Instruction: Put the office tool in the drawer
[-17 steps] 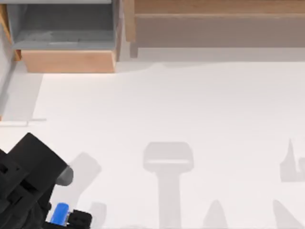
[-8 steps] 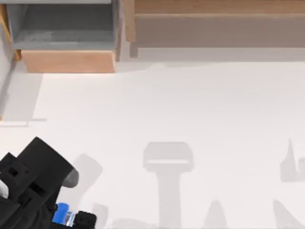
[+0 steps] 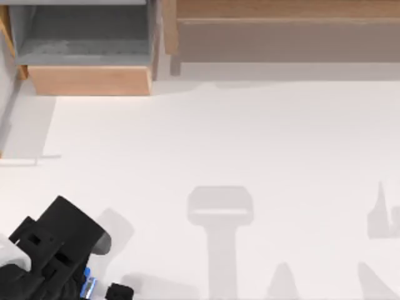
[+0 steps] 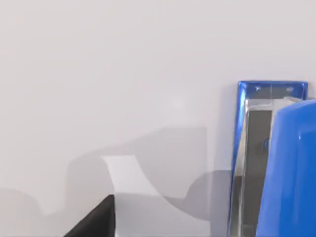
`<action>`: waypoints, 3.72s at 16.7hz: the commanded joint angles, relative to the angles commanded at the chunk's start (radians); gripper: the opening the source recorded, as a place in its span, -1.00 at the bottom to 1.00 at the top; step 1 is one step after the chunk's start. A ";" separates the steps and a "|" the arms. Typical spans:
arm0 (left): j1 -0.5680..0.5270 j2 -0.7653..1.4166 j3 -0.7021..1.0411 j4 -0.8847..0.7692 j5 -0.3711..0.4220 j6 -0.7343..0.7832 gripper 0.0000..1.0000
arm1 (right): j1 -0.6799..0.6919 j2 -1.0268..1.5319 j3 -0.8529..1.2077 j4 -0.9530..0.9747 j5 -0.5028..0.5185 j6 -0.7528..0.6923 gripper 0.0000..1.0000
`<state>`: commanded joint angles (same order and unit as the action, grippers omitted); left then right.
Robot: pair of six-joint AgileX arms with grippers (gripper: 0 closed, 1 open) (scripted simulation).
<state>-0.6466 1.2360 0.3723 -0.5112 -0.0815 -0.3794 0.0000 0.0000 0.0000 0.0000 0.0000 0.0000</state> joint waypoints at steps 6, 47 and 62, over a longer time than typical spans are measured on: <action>0.000 0.000 0.000 0.000 0.000 0.000 0.55 | 0.000 0.000 0.000 0.000 0.000 0.000 1.00; 0.310 0.175 0.599 -0.256 0.013 0.116 -1.00 | 0.000 0.000 0.000 0.000 0.000 0.000 1.00; 0.961 1.016 1.642 -0.447 0.098 0.662 -1.00 | 0.000 0.000 0.000 0.000 0.000 0.000 1.00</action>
<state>0.3141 2.2521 2.0147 -0.9581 0.0162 0.2823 0.0000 0.0000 0.0000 0.0000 0.0000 0.0000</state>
